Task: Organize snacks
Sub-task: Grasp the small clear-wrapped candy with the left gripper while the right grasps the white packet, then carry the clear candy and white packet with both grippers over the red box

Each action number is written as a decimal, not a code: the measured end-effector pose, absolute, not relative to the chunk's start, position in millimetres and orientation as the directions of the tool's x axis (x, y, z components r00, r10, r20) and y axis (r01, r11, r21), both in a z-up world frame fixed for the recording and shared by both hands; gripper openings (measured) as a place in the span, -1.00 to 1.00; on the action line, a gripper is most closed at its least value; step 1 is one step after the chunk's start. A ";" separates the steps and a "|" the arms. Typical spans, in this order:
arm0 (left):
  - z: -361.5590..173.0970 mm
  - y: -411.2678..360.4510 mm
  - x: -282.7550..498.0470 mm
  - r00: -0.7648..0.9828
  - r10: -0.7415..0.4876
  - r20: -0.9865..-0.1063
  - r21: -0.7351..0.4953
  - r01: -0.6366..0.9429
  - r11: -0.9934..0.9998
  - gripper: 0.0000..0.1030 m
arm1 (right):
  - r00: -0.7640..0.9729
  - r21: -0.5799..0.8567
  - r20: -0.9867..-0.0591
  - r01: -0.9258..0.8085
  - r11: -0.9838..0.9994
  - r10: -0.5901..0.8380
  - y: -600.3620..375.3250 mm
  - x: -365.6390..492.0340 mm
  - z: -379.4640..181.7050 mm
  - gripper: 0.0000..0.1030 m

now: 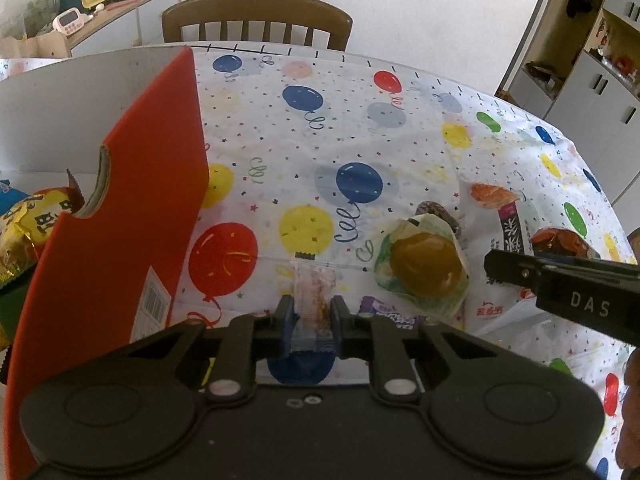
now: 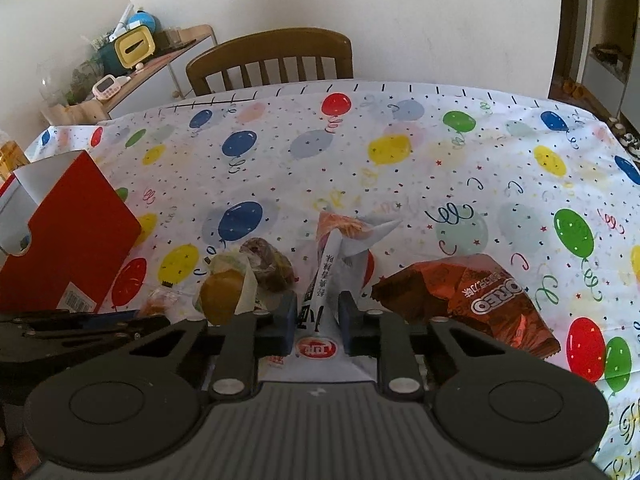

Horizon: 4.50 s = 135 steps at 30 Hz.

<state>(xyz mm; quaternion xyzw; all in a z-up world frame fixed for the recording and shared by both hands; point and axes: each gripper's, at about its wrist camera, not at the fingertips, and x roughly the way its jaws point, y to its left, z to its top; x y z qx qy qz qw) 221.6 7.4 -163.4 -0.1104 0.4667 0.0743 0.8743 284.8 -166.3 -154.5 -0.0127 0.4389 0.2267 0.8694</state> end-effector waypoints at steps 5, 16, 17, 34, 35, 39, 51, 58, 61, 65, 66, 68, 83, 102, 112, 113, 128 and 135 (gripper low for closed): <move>-161.7 8.4 220.8 0.551 0.015 -0.834 -0.133 -0.227 0.965 -0.71 | 0.526 0.165 -0.760 -0.412 0.896 0.382 -168.2 277.7 -147.6 -0.68; -148.9 5.7 209.7 0.559 -0.030 -0.829 -0.169 -0.198 0.965 -0.71 | 0.540 0.178 -0.735 -0.432 0.884 0.411 -180.0 249.5 -119.8 -0.70; -146.8 5.6 208.1 0.559 -0.035 -0.828 -0.173 -0.196 0.965 -0.71 | 0.540 0.180 -0.732 -0.436 0.882 0.415 -180.8 246.5 -116.7 -0.70; -89.7 15.7 169.6 0.601 -0.081 -0.795 -0.206 -0.142 0.968 -0.71 | 0.548 0.208 -0.673 -0.505 0.838 0.497 -167.6 192.7 -56.4 -0.70; -86.2 18.4 166.5 0.605 -0.082 -0.792 -0.208 -0.140 0.968 -0.71 | 0.547 0.208 -0.669 -0.512 0.833 0.503 -164.5 190.2 -53.6 -0.70; -74.6 29.5 156.7 0.618 -0.079 -0.782 -0.207 -0.138 0.969 -0.71 | 0.543 0.208 -0.659 -0.534 0.820 0.521 -149.7 182.8 -45.6 -0.70; -44.8 75.3 128.5 0.663 -0.036 -0.748 -0.193 -0.165 0.967 -0.71 | 0.539 0.159 -0.621 -0.624 0.765 0.568 -86.6 167.0 -27.6 -0.88; -34.0 113.1 110.9 0.684 0.001 -0.729 -0.187 -0.200 0.962 -0.71 | 0.500 0.182 -0.686 -0.586 0.790 0.529 -94.9 174.1 -41.0 -0.87; -32.1 128.4 105.5 0.689 0.013 -0.725 -0.191 -0.220 0.957 -0.71 | 0.491 0.188 -0.712 -0.556 0.810 0.502 -99.0 173.1 -53.0 -0.87; -31.7 142.6 101.5 0.691 0.026 -0.722 -0.193 -0.238 0.952 -0.71 | 0.476 0.178 -0.742 -0.539 0.823 0.472 -104.7 168.9 -67.6 -0.86; -31.7 145.1 101.1 0.691 0.028 -0.723 -0.193 -0.240 0.951 -0.71 | 0.475 0.162 -0.751 -0.539 0.826 0.458 -105.4 167.6 -71.3 -0.86; -31.6 148.9 100.0 0.689 0.029 -0.724 -0.194 -0.243 0.950 -0.71 | 0.468 0.145 -0.767 -0.540 0.829 0.439 -106.7 164.5 -78.4 -0.86; -32.4 158.7 91.9 0.686 0.044 -0.727 -0.179 -0.250 0.951 -0.71 | 0.425 0.117 -0.824 -0.519 0.847 0.374 -104.0 172.4 -123.9 0.46; -41.0 173.5 82.5 0.659 0.068 -0.749 -0.163 -0.282 0.945 -0.71 | 0.428 0.049 -0.847 -0.527 0.848 0.315 -88.5 173.0 -154.6 -0.46; -48.9 182.5 78.2 0.644 0.083 -0.760 -0.148 -0.296 0.944 -0.71 | 0.470 0.011 -0.821 -0.553 0.833 0.323 -84.3 158.8 -129.3 -0.68; -49.4 183.7 77.5 0.643 0.084 -0.761 -0.147 -0.298 0.943 -0.71 | 0.476 0.015 -0.813 -0.559 0.829 0.335 -82.3 156.9 -122.7 -0.68; -43.6 199.7 75.7 0.656 0.095 -0.749 -0.146 -0.303 0.942 -0.71 | 0.489 0.096 -0.691 -0.667 0.739 0.532 -16.9 153.1 -36.0 -0.68; -44.8 210.2 79.9 0.652 0.115 -0.750 -0.129 -0.314 0.941 -0.71 | 0.455 0.109 -0.689 -0.705 0.701 0.564 31.9 157.4 -38.1 -0.68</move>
